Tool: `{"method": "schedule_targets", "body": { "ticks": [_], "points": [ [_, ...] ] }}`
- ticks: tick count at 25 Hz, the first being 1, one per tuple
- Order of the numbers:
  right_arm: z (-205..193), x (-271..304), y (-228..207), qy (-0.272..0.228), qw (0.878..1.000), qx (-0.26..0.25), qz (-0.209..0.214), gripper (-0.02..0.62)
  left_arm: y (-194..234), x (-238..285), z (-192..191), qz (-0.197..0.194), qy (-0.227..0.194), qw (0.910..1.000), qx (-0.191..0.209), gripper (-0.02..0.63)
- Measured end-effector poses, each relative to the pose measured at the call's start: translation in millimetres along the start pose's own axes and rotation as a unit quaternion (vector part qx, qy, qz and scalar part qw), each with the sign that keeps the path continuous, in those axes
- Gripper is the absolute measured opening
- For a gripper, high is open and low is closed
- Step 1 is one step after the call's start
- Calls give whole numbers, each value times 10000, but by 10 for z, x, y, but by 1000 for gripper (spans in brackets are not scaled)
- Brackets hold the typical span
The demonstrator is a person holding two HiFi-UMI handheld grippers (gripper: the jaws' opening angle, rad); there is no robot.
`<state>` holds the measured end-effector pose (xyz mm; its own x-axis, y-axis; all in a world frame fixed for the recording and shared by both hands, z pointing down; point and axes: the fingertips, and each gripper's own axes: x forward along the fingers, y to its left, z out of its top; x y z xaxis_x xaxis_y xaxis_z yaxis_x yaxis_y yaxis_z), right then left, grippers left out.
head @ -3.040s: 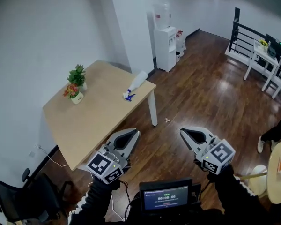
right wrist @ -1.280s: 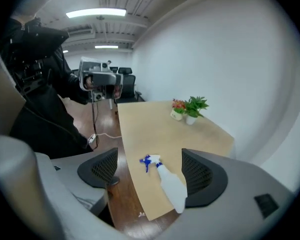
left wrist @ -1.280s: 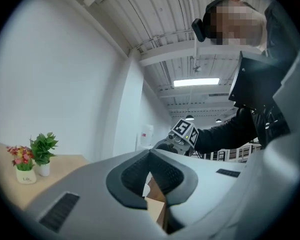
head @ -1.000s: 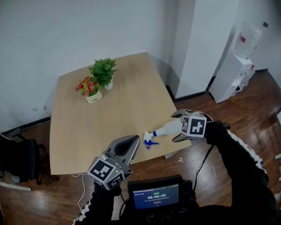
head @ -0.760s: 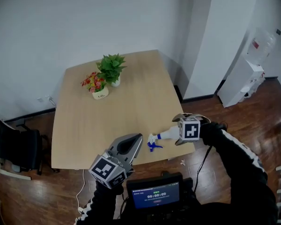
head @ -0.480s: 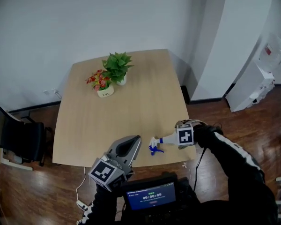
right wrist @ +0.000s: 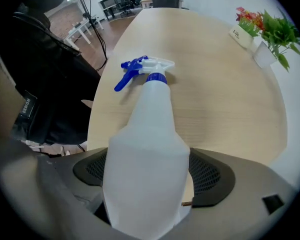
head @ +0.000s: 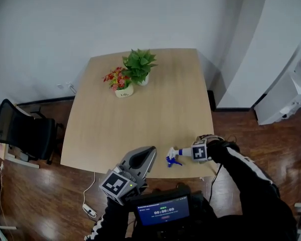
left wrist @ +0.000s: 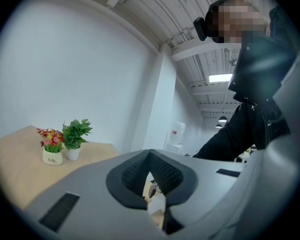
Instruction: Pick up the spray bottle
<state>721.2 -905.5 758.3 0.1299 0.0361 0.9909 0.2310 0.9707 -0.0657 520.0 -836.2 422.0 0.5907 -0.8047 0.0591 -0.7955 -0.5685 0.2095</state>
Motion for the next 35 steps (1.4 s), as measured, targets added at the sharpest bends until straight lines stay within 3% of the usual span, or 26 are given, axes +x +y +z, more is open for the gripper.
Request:
{"method": "schedule_targets", "body": {
  "ticks": [5, 11, 14, 17, 20, 24, 26, 31, 35],
  "points": [
    [51, 97, 9, -67, 10000, 24, 24, 430, 51, -28, -32, 69, 22, 9999, -84, -6],
    [247, 78, -4, -821, 9941, 706, 36, 411, 98, -104, -26, 136, -17, 9998, -149, -5],
    [406, -82, -8, -1663, 9801, 1084, -70, 407, 91, -161, 20, 164, -89, 9997, -140, -6],
    [338, -324, -35, -2317, 9548, 1848, -224, 407, 83, -224, 67, 241, -164, 9995, -141, -6],
    [305, -785, -44, -3278, 9072, 2621, -291, 407, 57, -272, 130, 252, -219, 9994, -98, -6],
    [221, -1493, -59, -4678, 8128, 3435, -501, 407, -22, -359, 146, 185, -231, 9995, -113, -6],
    [138, -1794, -53, -5137, 7760, 3591, -704, 405, -77, -403, 175, 134, -252, 9994, -190, -6],
    [-90, -2534, -7, -5971, 7007, 3732, -1150, 406, -239, -371, 335, 38, -353, 9993, -136, -6],
    [-168, -3107, 90, -6715, 6174, 3855, -1389, 407, -244, -516, 350, -59, -481, 9988, -80, -5]
  ]
}}
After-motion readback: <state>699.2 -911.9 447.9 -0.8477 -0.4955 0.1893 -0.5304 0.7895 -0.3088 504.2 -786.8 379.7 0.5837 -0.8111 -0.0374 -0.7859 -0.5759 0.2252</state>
